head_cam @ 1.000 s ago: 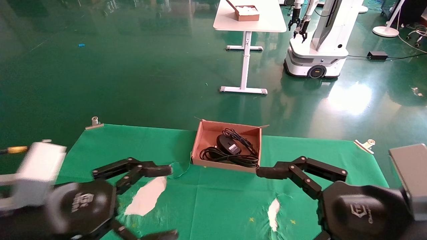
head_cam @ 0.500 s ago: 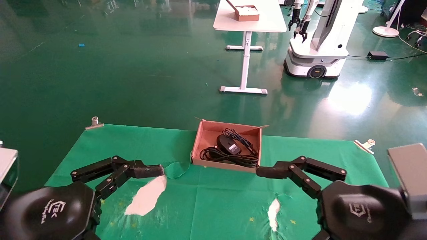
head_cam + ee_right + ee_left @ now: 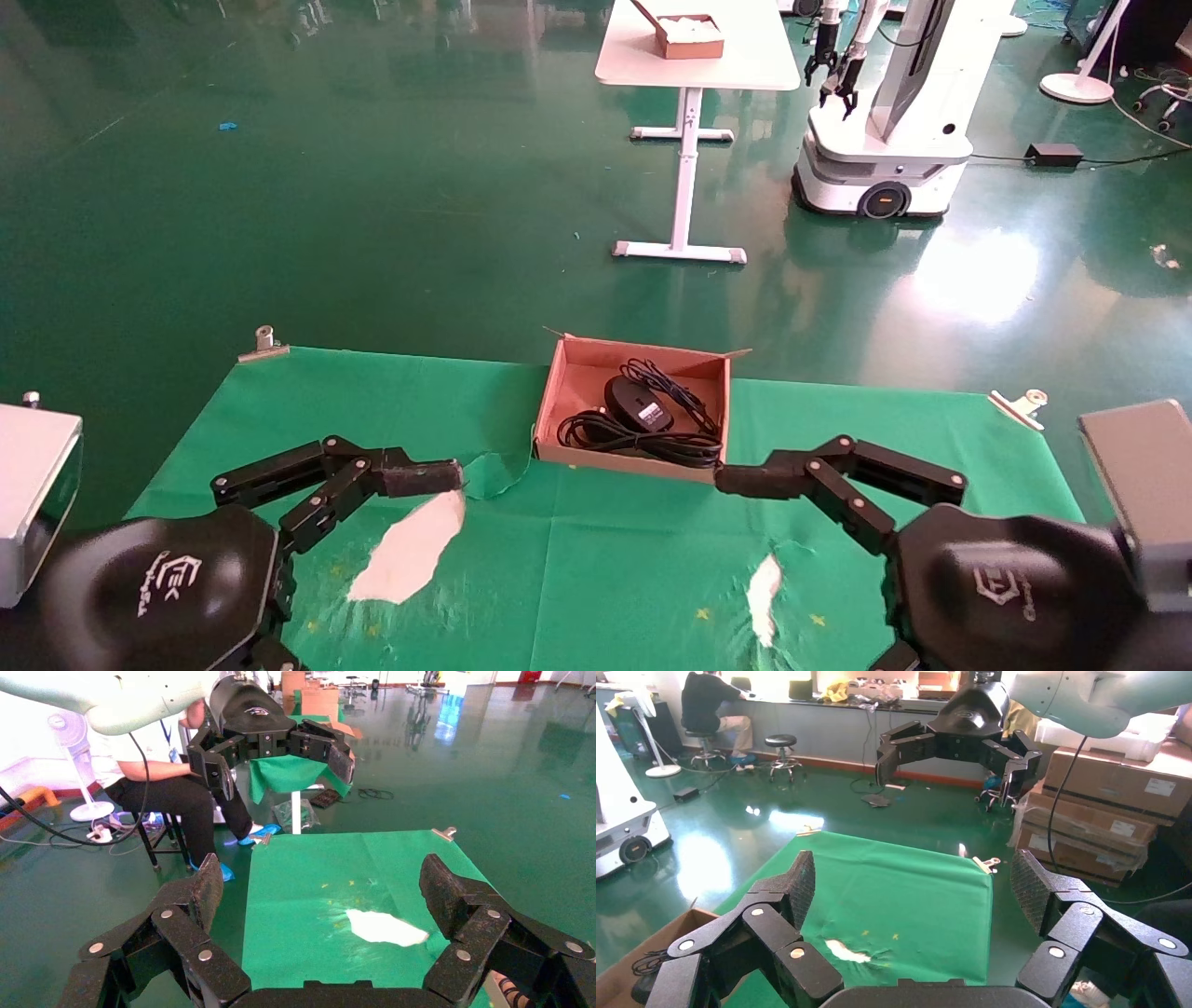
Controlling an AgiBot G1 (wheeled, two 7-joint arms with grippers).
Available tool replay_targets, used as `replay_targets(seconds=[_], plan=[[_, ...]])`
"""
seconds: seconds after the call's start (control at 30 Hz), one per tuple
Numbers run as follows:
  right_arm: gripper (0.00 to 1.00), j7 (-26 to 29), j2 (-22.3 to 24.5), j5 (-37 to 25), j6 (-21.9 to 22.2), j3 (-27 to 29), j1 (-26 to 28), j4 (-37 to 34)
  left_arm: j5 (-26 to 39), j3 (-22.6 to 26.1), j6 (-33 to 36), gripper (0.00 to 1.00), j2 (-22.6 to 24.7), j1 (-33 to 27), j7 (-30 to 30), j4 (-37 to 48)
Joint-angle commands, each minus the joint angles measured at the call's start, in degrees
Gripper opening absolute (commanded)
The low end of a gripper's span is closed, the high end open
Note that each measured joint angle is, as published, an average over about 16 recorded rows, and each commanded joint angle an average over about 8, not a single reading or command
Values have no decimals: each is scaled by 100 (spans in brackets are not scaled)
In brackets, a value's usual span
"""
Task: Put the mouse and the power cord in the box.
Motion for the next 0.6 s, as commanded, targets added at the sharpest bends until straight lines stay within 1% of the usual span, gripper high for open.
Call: replay_targets(seconds=[0.03,0.6], plan=[[100,0,-1,-1,1,-1,1,-1,9,8,-7,100,3,-5,-3,2],[100,0,-3,-5,5,-2,2,-2,40,36,-28,100,11,-19,-9,10]])
